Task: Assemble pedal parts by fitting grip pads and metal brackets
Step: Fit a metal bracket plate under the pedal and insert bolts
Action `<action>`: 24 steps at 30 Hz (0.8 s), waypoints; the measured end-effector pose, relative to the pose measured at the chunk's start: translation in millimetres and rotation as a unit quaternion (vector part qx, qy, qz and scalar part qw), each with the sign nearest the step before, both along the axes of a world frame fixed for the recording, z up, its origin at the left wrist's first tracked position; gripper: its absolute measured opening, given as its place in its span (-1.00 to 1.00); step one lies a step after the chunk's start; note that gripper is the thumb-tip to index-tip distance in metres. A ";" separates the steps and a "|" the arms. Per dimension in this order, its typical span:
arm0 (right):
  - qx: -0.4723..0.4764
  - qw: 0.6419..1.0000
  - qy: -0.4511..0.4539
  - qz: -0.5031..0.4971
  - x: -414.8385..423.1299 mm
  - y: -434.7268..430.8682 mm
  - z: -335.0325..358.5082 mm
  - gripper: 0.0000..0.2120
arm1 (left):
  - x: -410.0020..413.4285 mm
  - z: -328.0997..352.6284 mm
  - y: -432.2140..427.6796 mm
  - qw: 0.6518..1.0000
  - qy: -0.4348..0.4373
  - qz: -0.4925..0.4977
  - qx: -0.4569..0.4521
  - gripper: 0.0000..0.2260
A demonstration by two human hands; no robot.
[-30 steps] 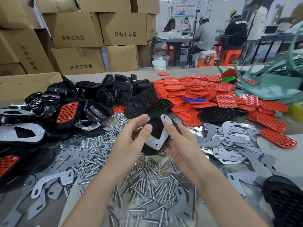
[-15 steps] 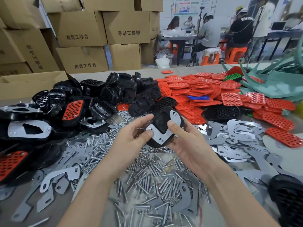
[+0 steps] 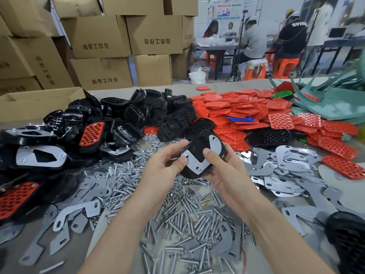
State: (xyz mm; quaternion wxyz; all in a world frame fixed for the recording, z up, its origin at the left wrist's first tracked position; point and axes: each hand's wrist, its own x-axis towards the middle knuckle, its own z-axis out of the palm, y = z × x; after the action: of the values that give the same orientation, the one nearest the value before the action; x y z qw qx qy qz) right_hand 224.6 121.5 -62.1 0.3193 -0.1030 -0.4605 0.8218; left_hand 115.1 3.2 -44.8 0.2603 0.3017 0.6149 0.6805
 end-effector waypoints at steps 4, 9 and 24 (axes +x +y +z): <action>0.015 1.000 -0.003 -0.006 -0.6 0.0 -1.8 -0.64 | 1.6 0.4 1.2 1.000 -0.026 0.015 0.001 -0.64; 0.002 1.000 -0.006 -0.002 -1.8 0.6 -1.8 -0.60 | 3.7 2.5 1.1 0.999 -0.044 0.022 0.003 -0.65; -0.116 0.993 -0.030 -0.020 1.0 -0.5 3.4 -0.79 | -48.5 29.2 -111.9 0.849 0.375 0.166 -0.334 -0.75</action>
State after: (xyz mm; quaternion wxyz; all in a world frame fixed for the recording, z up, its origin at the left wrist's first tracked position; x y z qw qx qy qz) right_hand 225.7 121.0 -58.7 0.3076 -0.1735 -0.3693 0.8596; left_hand 66.6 -108.7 -15.6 -0.0220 0.3219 0.8968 0.3027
